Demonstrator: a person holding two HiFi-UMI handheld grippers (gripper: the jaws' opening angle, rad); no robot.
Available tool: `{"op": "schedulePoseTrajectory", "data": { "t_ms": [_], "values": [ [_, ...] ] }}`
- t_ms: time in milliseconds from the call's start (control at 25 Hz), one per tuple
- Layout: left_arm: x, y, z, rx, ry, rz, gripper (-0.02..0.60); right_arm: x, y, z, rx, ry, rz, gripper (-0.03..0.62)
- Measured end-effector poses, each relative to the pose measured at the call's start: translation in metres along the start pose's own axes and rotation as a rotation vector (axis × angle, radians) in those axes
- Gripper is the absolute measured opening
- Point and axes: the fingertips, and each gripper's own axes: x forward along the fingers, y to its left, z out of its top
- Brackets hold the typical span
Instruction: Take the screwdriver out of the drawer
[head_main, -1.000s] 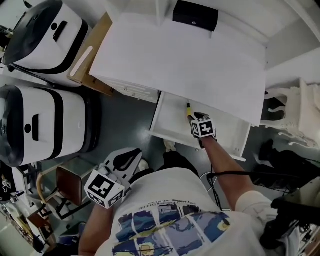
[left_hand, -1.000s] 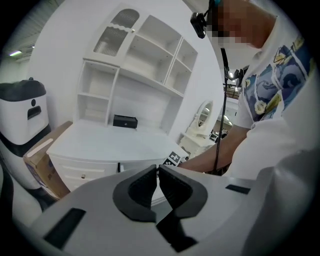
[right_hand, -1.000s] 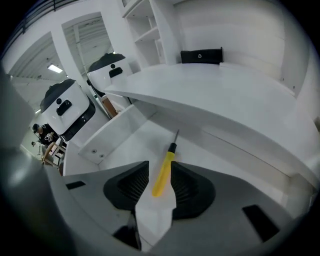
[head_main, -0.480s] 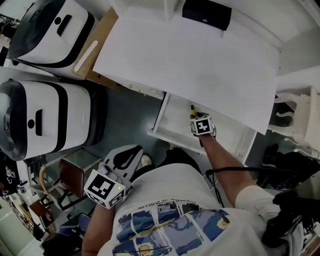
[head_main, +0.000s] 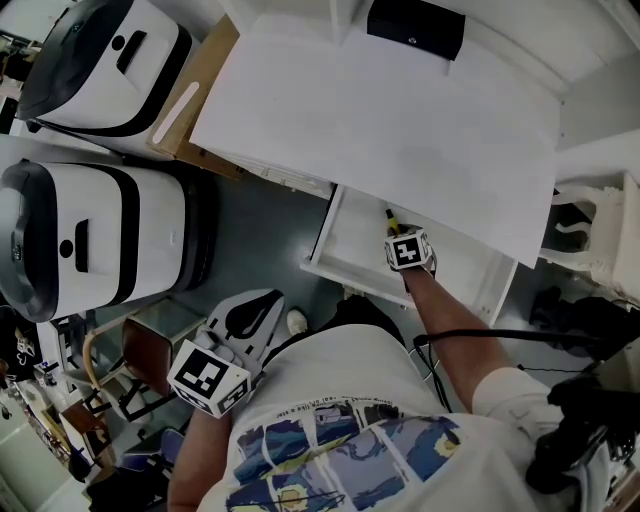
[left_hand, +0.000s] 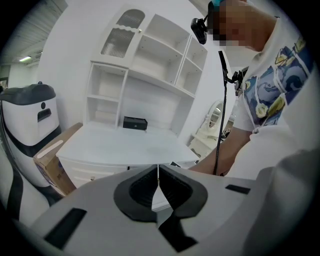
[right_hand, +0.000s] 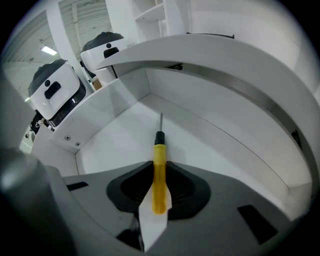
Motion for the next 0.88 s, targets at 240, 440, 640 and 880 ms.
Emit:
{"op": "schedulePoseTrajectory", "data": {
  "t_ms": [240, 440, 640, 880],
  "values": [
    [-0.009, 0.004, -0.002, 0.008, -0.016, -0.001, 0.015, -0.007, -0.007, 0.003, -0.015, 0.012, -0.039, 0.098],
    [-0.022, 0.007, -0.009, 0.008, -0.037, -0.013, 0.015, -0.016, -0.006, 0.002, -0.011, 0.007, -0.049, 0.098],
    [-0.035, 0.006, -0.014, 0.018, -0.070, -0.035, 0.015, -0.032, 0.006, -0.005, -0.034, 0.024, -0.035, 0.098],
    [-0.051, 0.003, -0.021, 0.036, -0.100, -0.065, 0.015, -0.053, 0.022, -0.007, -0.086, 0.023, -0.028, 0.097]
  ]
}}
